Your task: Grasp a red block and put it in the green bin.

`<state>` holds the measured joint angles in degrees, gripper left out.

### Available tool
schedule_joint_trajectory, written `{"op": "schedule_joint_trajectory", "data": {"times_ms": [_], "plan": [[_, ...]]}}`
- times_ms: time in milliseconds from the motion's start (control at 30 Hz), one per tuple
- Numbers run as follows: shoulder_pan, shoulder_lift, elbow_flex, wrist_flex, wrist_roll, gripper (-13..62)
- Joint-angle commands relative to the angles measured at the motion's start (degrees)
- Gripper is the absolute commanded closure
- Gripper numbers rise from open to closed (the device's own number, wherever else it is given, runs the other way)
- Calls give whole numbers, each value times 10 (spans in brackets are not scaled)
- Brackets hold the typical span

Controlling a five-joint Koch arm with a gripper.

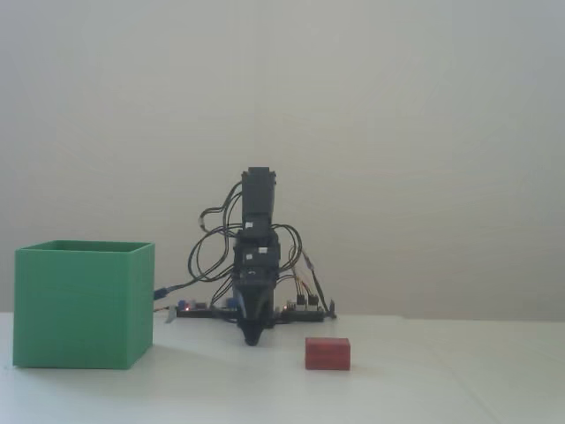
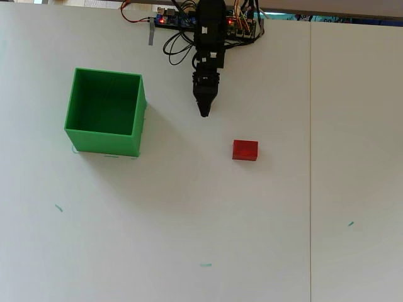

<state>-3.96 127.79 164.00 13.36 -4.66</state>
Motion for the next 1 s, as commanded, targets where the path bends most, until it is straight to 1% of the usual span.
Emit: {"op": "schedule_joint_trajectory", "data": {"times_ms": [0, 100, 200, 267, 333, 400, 567, 633, 733, 800, 967], "plan": [[3, -11, -124, 93, -33, 155], [5, -32, -270, 204, -54, 149], [4, -86, -389, 246, -112, 105], [2, -115, -453, 260, -141, 104], [-13, -147, -525, 332, -197, 104], [-27, -188, -592, 375, -202, 105], [-75, -316, -731, 521, -206, 106], [-98, -352, -767, 588, -205, 105], [-123, -384, -788, 637, -202, 106], [-127, -403, -800, 657, -187, 106], [-127, -425, -826, 739, 8, 103]]}}
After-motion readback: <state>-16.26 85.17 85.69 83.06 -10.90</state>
